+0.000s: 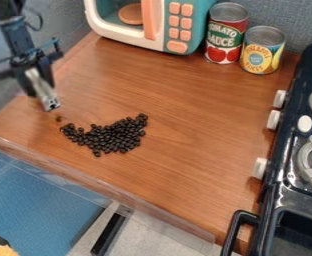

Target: Sweep into pile

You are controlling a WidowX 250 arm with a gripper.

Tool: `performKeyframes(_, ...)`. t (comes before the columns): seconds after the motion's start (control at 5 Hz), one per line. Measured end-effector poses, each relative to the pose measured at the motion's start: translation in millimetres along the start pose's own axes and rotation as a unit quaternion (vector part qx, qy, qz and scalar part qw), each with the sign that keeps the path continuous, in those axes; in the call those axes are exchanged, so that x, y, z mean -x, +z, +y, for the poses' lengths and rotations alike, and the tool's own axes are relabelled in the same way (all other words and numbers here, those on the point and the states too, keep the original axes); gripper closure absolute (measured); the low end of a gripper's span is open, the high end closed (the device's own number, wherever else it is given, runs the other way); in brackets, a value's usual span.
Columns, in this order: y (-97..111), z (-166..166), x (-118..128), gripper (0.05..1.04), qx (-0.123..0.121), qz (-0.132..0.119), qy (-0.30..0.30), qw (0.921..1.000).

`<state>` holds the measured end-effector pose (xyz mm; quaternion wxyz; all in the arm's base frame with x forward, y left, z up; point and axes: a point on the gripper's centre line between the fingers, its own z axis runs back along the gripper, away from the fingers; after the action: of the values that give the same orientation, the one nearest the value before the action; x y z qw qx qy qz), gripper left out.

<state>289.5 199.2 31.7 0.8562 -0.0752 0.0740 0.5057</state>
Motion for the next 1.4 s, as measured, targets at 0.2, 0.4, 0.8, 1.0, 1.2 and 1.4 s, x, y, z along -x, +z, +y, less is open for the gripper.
performKeyframes(0.2,-8,10,3,0.703,-0.01,-0.006,-0.017,0.9998)
performKeyframes(0.4,-14,18,10,0.703,-0.02,0.001,-0.032,0.9993)
performKeyframes(0.8,-18,23,22,0.703,-0.011,0.008,-0.028,0.9995)
performKeyframes(1.0,-21,24,26,0.703,-0.007,0.001,-0.019,0.9998)
performKeyframes(1.2,-23,25,30,0.703,-0.007,-0.002,-0.013,0.9999)
performKeyframes(1.4,-31,24,36,0.703,-0.009,-0.007,-0.012,0.9999)
